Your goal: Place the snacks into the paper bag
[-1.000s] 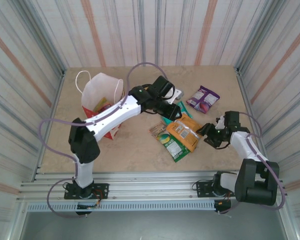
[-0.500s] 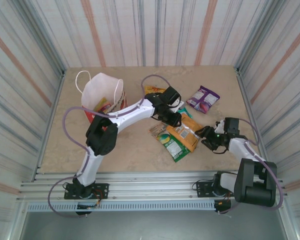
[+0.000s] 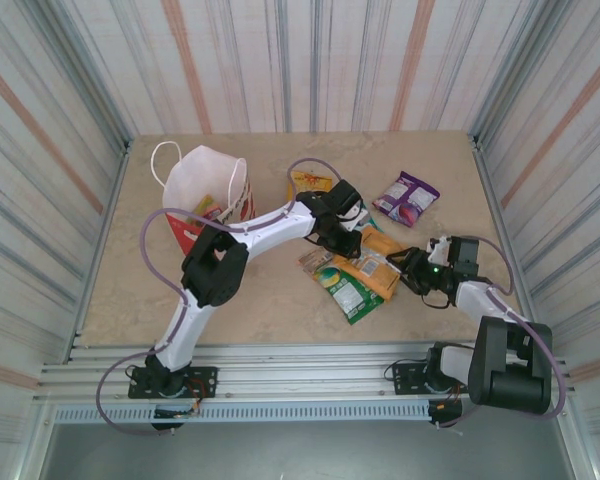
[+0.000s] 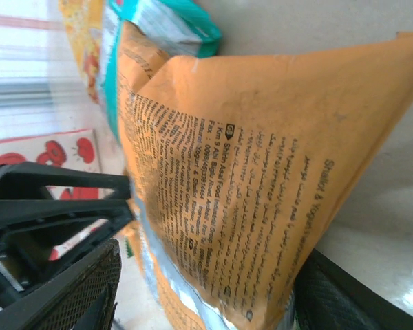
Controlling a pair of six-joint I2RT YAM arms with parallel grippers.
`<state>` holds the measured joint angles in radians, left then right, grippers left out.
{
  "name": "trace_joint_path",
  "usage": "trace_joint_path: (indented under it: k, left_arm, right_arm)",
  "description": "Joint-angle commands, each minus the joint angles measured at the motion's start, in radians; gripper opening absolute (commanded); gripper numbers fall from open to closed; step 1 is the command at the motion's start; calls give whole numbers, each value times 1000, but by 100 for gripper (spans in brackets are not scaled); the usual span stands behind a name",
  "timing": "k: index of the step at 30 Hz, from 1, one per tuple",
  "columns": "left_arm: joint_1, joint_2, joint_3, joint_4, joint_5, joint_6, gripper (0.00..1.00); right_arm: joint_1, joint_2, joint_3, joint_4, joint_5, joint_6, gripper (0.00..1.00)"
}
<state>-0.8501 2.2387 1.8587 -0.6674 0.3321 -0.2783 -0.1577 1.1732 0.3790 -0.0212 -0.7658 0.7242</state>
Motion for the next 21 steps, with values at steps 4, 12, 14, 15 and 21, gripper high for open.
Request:
trace_joint_path:
  k: [4,12,14,15,21]
  left_arm:
    - [5,31,5,15,34,-19,34]
    - [5,34,3,35,57,-31,33]
    - [5,33,5,35,59,-30,34]
    - [6,32,6,35,57,-30,34]
    - [8,14,6,32,50,-34,33]
  right_arm:
    - [-7,-99,-13,102,-67,52,67]
    - [33,-50,-11,169,-67,53,67]
    - [47,-19,-5,180,-66,52,66]
    - [53,-4,-2,188,-66,52,66]
    - [66,45,25,170,-56,25,46]
